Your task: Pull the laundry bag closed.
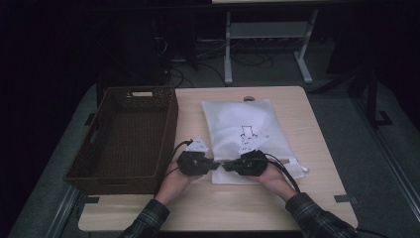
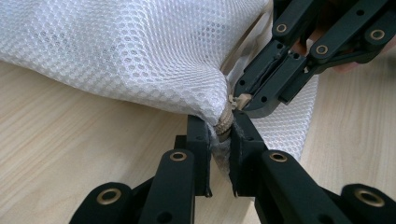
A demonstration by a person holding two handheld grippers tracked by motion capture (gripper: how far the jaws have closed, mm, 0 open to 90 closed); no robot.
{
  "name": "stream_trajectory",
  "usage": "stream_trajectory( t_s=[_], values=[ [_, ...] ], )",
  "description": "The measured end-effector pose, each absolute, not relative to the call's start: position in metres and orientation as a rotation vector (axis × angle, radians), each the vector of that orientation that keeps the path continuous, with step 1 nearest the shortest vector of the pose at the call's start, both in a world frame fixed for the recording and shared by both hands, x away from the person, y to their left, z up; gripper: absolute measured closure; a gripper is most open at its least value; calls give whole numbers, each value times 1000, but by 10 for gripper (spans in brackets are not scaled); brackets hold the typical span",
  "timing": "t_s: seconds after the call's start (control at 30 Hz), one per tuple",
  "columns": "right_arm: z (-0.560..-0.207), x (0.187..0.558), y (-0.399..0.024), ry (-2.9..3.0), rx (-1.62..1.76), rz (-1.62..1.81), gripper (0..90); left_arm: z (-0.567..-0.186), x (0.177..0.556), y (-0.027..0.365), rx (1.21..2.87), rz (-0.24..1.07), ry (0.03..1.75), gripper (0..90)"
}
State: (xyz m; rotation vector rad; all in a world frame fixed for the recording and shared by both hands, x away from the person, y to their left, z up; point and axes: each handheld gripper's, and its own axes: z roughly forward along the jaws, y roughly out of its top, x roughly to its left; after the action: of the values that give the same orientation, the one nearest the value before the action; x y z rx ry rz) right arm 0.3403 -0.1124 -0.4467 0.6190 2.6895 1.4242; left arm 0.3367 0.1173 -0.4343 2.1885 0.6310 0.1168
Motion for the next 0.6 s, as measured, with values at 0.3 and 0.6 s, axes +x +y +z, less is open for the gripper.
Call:
stream_trajectory(
  t_s=[0.3, 0.6],
  values=[
    [-445, 340, -110, 2686, 647, 1370, 871, -434, 336, 116, 2201, 139, 641, 811],
    [-444, 340, -112, 2678, 672, 1334, 871, -433, 336, 118, 2195, 143, 660, 815]
  ],
)
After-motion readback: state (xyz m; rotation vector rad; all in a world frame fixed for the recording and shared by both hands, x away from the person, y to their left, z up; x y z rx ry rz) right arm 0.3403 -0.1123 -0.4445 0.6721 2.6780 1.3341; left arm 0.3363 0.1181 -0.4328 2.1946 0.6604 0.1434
